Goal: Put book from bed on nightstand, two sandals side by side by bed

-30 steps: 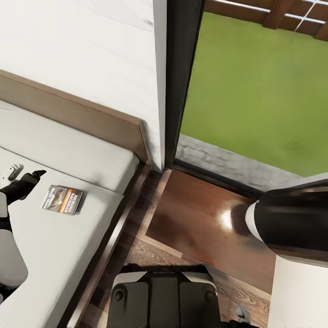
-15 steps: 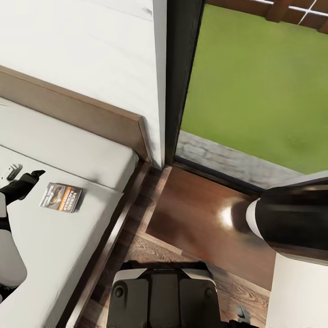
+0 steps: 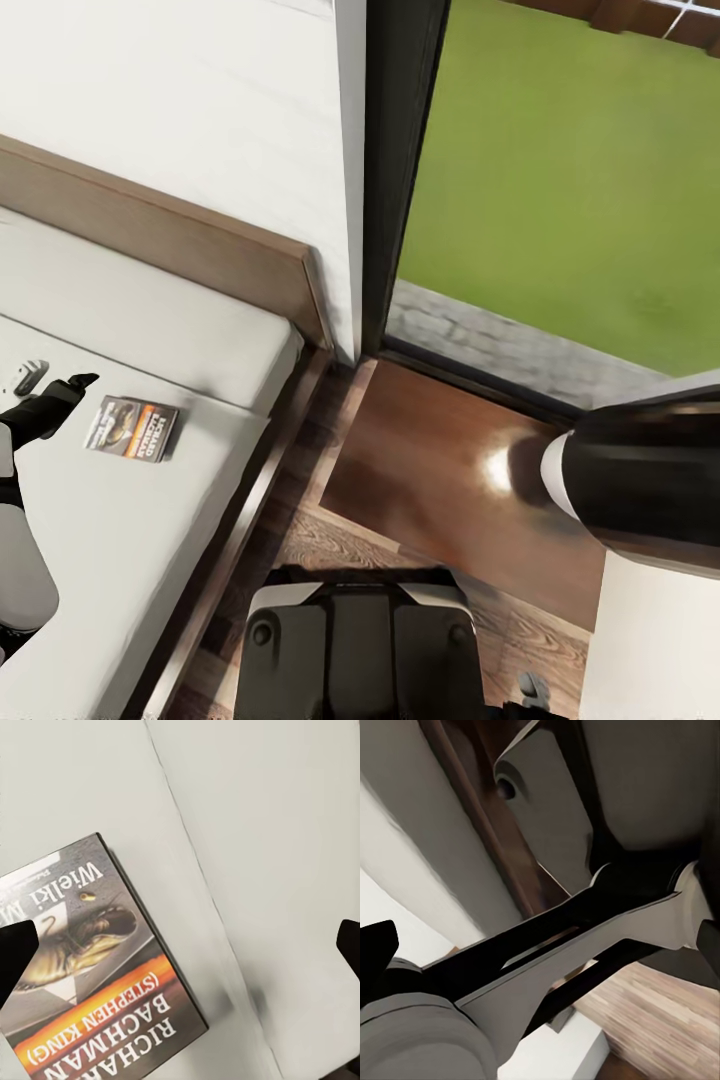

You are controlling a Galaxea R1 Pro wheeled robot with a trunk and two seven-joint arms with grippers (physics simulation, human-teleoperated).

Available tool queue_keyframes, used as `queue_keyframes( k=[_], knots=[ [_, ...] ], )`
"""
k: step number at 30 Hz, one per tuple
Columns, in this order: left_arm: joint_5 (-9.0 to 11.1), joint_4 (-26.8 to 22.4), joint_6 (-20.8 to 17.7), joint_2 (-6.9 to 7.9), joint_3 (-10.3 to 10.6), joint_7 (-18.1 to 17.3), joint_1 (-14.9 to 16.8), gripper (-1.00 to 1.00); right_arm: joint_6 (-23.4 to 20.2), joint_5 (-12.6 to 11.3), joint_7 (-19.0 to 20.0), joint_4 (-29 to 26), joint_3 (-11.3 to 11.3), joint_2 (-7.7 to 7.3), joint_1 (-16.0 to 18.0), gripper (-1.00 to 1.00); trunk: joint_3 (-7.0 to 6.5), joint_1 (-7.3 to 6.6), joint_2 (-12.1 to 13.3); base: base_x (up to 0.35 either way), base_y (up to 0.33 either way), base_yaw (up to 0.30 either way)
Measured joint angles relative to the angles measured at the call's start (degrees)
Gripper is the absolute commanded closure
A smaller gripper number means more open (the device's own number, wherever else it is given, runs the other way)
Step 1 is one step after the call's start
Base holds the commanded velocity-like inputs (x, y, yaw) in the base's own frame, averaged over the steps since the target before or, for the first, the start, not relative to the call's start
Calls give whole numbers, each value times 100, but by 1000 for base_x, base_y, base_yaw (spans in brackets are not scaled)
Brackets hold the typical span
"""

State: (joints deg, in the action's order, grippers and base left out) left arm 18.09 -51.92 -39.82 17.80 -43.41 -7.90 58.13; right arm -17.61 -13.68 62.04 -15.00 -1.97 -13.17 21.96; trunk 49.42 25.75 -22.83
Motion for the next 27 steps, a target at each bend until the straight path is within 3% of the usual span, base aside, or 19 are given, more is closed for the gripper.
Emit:
queue_keyframes(
  k=[27],
  knots=[
    [-2, 0, 0, -2, 7, 0, -5, -100, 0, 0, 6, -1, -1, -2, -2, -100, 206, 0, 0, 0, 0, 0]
  ],
)
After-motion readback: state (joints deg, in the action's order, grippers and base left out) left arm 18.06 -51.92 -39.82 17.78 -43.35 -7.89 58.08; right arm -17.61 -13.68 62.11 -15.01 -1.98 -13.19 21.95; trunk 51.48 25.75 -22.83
